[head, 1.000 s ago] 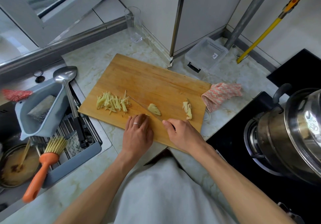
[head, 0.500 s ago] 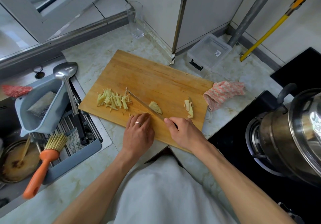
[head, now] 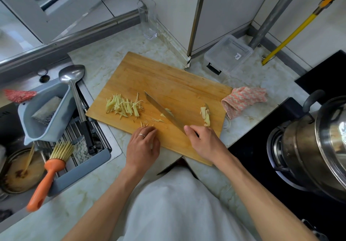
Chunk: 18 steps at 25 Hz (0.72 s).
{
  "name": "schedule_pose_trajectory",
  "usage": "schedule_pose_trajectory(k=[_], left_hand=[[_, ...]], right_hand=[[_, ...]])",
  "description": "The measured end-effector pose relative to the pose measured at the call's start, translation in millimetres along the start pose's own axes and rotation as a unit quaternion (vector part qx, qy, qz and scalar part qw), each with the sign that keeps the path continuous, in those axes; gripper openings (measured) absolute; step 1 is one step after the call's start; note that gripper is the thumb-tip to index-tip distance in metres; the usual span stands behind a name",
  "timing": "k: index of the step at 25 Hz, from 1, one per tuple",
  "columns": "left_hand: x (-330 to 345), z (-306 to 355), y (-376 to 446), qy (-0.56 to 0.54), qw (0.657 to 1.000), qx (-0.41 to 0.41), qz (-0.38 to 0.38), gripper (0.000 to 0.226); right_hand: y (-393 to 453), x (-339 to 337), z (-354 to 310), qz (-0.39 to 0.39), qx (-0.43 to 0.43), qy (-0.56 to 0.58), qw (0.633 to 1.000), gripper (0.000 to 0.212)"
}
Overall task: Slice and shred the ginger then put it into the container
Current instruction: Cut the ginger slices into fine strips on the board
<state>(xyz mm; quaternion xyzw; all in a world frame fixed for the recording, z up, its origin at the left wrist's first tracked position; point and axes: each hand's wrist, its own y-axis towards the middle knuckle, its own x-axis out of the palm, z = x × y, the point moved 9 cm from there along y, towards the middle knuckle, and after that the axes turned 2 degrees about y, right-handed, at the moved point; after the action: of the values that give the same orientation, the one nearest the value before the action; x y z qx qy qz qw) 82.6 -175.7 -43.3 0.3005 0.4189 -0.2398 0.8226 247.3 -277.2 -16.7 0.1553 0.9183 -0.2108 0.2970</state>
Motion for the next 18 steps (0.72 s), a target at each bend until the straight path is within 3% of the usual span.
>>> schedule_pose_trajectory(k=[8, 12, 18], left_hand=[[-9, -19, -5, -0.045, 0.992, -0.114, 0.016, 0.023], [-2, -4, 12, -0.045, 0.996, -0.074, -0.016, 0.027], [27, 15, 36, 0.058, 0.994, 0.004, -0.098, 0.037]], right_hand=[[-4, -4, 27, 0.026, 0.09, 0.151, 0.984, 0.05], [-5, -6, 26, 0.029, 0.104, 0.169, 0.98, 0.049], [-3, -8, 10, 0.019, 0.042, 0.06, 0.997, 0.051]])
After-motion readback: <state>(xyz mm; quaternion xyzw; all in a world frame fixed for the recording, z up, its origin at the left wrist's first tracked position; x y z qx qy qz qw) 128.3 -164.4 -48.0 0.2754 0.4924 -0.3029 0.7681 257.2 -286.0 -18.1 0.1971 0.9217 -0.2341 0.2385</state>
